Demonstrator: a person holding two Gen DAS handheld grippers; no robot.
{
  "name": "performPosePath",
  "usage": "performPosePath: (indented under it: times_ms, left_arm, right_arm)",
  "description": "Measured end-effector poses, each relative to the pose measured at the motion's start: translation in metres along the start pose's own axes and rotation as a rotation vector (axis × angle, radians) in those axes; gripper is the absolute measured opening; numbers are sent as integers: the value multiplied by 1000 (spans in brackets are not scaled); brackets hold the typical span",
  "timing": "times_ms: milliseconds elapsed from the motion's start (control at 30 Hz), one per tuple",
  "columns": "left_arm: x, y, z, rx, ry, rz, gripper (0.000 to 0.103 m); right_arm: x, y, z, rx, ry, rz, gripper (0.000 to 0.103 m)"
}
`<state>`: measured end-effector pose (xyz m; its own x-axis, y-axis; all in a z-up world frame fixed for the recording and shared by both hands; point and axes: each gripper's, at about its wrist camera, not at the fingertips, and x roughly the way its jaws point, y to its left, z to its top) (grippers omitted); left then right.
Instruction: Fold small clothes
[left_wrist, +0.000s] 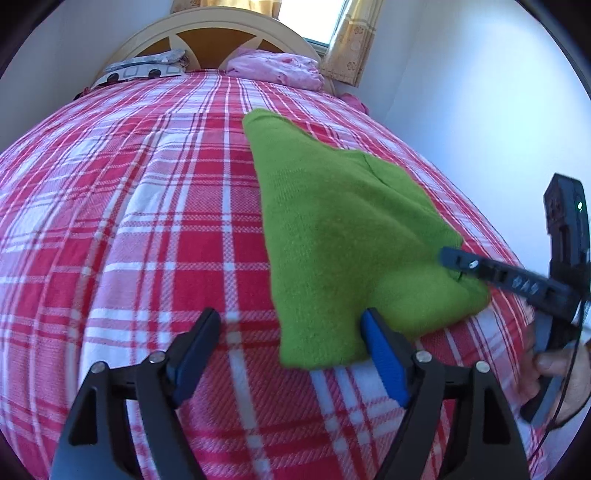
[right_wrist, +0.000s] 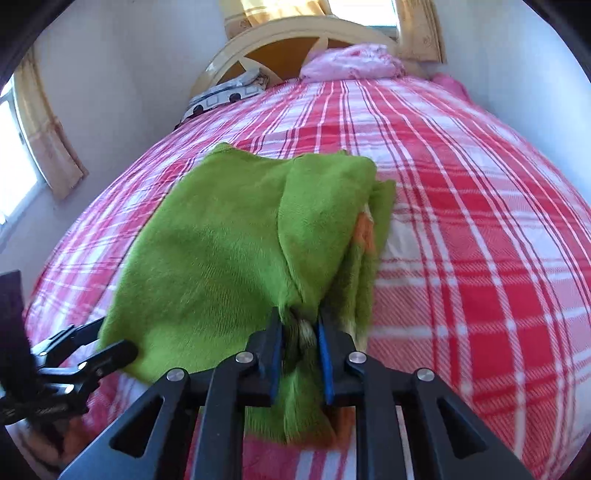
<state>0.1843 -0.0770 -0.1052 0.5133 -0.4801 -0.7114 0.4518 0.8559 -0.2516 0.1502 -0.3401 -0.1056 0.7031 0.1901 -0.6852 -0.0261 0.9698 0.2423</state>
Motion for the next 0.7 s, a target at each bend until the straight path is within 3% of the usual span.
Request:
performPosePath:
  times_ms: [133,200,300,400,500,533,700]
  left_arm:
    - [-20,4,28,20,-42,14,81]
    - [-22,5,55,-3,-78,17,81]
    - [-6,-5,83,-3,-94,37,81]
    - [26,-18,102,7,-87,89,81]
    - [62,-21,98,3,-4,98,81]
    - [71,-19,94,-2,22,110,82]
    - [86,-7,85,-62,26,105,93]
  right_arm:
    - [-38,13,21,-73,-129,-67,17]
    - [-37,24,45,-114,-152,-74,17]
    - [-5,26,75,-145,-109,-150,17]
    - [45,13,98,-127,-37,-163,17]
    - [98,-8,104,-140,98,-142,16]
    - [100,-13,107,-146,60,-139,15]
    - [125,-32,120,-78,55,-166,15]
